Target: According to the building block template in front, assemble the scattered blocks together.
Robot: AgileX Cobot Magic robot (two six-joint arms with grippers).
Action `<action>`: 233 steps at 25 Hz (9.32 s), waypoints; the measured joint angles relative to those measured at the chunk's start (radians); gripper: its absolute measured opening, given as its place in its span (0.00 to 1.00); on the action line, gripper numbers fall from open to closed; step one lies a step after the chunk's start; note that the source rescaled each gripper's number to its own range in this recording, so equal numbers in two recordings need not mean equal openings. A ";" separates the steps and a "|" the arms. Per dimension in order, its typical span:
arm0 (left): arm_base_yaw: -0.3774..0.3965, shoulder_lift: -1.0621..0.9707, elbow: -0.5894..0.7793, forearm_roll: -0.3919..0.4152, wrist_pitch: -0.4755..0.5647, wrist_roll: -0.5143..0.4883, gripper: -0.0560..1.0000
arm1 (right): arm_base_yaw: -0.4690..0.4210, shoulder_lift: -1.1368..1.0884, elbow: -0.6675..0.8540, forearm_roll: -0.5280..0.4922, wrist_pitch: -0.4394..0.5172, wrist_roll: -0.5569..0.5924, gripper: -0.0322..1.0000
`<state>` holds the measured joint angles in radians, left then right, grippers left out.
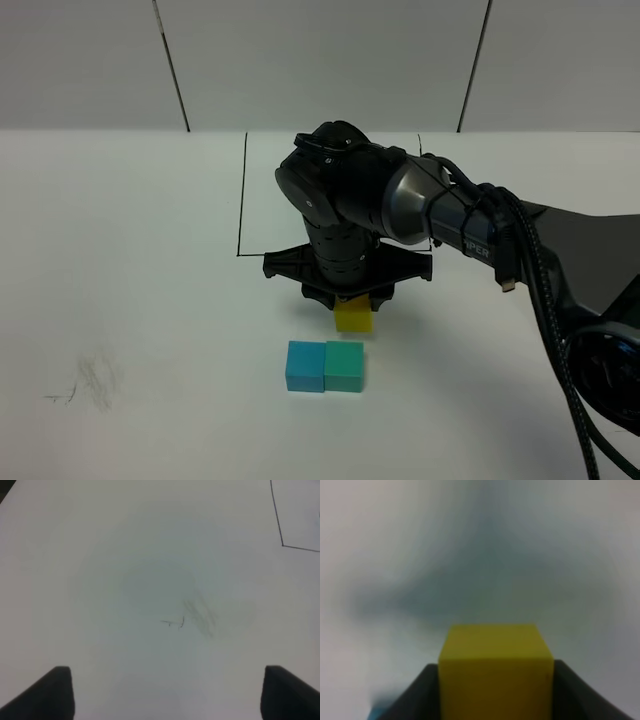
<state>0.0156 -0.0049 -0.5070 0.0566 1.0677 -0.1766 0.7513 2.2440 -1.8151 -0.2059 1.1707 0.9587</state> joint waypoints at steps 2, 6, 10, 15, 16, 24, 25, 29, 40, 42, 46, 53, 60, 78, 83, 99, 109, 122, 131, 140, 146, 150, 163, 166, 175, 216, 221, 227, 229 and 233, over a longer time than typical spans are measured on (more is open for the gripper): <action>0.000 0.000 0.000 0.000 0.000 0.000 0.90 | 0.000 0.007 0.000 0.009 0.004 0.000 0.06; 0.000 0.000 0.000 0.004 0.000 0.000 0.90 | 0.000 0.011 0.000 0.017 0.006 0.001 0.06; 0.000 0.000 0.000 0.009 0.000 0.000 0.90 | 0.000 0.011 0.000 0.031 0.008 0.001 0.06; 0.000 0.000 0.000 0.009 0.000 0.000 0.90 | 0.000 0.022 0.000 0.037 0.011 -0.004 0.06; 0.000 0.000 0.000 0.009 0.000 0.000 0.90 | 0.000 0.029 0.000 0.039 0.011 -0.007 0.06; 0.000 0.000 0.000 0.010 0.000 0.000 0.90 | 0.000 0.055 0.000 0.061 0.011 -0.019 0.06; 0.000 0.000 0.000 0.010 0.000 0.000 0.90 | 0.000 0.056 0.000 0.063 0.011 -0.019 0.06; 0.000 0.000 0.000 0.010 0.000 0.000 0.90 | 0.000 0.058 -0.002 0.069 0.011 -0.025 0.06; 0.000 0.000 0.000 0.010 0.000 0.000 0.90 | 0.000 0.058 -0.002 0.134 -0.057 -0.026 0.06; 0.000 0.000 0.000 0.010 0.000 0.000 0.90 | 0.000 0.058 -0.002 0.128 -0.056 -0.012 0.06; 0.000 0.000 0.000 0.010 0.000 0.000 0.90 | 0.001 0.058 -0.002 0.091 -0.019 0.015 0.06; 0.000 0.000 0.000 0.010 0.000 0.000 0.90 | 0.000 0.059 -0.003 0.082 0.023 0.027 0.06; 0.000 0.000 0.000 0.010 0.000 0.000 0.90 | 0.000 0.059 -0.003 0.125 0.031 0.025 0.06; 0.000 0.000 0.000 0.010 0.000 -0.002 0.90 | 0.000 0.061 -0.003 0.120 0.035 0.036 0.06; 0.000 0.000 0.000 0.010 0.000 -0.002 0.90 | 0.000 0.061 -0.003 0.114 0.036 0.039 0.06; 0.000 0.000 0.000 0.010 0.000 -0.002 0.90 | 0.000 0.061 -0.003 0.119 0.035 0.045 0.06; 0.000 0.000 0.000 0.010 0.000 -0.002 0.90 | 0.000 0.061 -0.003 0.140 0.030 0.037 0.06; 0.000 0.000 0.000 0.010 0.000 -0.002 0.90 | 0.000 0.071 -0.003 0.149 0.026 0.078 0.25; 0.000 0.000 0.000 0.010 0.000 -0.001 0.90 | 0.000 0.037 -0.003 0.060 0.024 0.098 0.27; 0.000 0.000 0.000 0.010 0.000 -0.001 0.90 | 0.000 -0.089 -0.018 -0.003 -0.008 0.020 0.46; 0.000 0.000 0.000 0.010 0.000 -0.001 0.90 | 0.000 -0.164 -0.073 -0.192 0.035 -0.068 0.65; 0.000 0.000 0.000 0.010 0.000 0.000 0.90 | -0.033 -0.218 -0.118 -0.345 0.036 -0.230 0.88; 0.000 0.000 0.000 0.010 0.000 0.002 0.90 | -0.523 -0.569 -0.141 -0.286 0.041 -1.041 1.00; 0.000 0.000 0.000 0.010 0.000 0.002 0.90 | -0.670 -0.678 -0.104 -0.141 0.042 -1.186 1.00; 0.000 0.000 0.000 0.010 0.000 0.002 0.90 | -0.900 -1.123 0.204 0.045 0.049 -1.343 0.96; 0.000 0.000 0.000 0.010 0.000 0.002 0.90 | -0.663 -2.252 1.308 0.343 -0.085 -1.176 0.80; 0.000 0.000 0.000 0.010 0.000 0.002 0.90 | -0.663 -2.252 1.308 0.348 -0.085 -1.162 0.72; 0.000 0.000 0.000 0.010 0.000 0.002 0.90 | -0.663 -2.252 1.308 0.350 -0.083 -1.159 0.56; 0.000 0.000 0.000 0.010 0.000 0.002 0.90 | -0.663 -2.252 1.308 0.350 -0.083 -1.159 0.51; 0.000 0.000 0.000 0.010 0.000 0.002 0.90 | -0.688 -2.252 1.308 0.352 -0.081 -1.159 0.39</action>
<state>0.0156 -0.0049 -0.5070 0.0669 1.0677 -0.1742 0.0631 -0.0080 -0.5076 0.1461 1.0898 -0.2001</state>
